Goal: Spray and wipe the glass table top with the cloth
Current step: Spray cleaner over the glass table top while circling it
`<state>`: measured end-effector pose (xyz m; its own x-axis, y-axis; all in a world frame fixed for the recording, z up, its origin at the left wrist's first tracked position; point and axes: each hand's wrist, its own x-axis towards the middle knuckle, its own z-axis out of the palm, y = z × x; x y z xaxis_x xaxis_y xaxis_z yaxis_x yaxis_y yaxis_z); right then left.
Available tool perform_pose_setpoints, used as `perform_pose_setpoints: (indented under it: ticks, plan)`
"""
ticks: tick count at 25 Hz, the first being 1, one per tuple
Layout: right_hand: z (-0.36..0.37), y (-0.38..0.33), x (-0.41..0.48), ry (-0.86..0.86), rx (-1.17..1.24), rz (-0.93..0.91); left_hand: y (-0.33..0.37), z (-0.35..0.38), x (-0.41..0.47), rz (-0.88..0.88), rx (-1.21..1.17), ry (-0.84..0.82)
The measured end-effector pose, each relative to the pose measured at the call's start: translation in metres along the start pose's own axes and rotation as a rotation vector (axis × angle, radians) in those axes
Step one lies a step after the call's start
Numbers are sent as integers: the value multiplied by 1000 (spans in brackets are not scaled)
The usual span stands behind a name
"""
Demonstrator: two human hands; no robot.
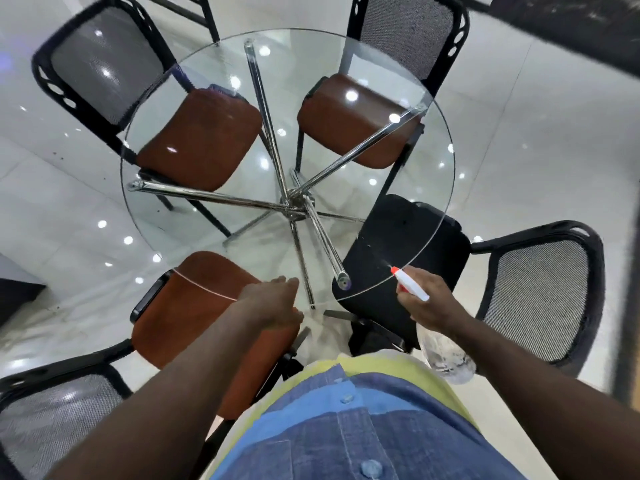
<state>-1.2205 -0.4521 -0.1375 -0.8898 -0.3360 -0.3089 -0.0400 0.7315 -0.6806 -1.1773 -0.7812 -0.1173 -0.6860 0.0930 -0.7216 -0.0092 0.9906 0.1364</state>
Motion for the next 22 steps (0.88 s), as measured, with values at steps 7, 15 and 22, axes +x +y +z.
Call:
perform_pose_setpoints:
  ticks: [7,15,22]
  plan:
    - [-28,39,27,-46,84,-43,54,-9,35,31,-137,283]
    - [-88,71,88,-49,280,88,93,-14,70,-45,-227,282]
    - [-82,37,144,-228,254,-92,100,-13,74,-114,-282,304]
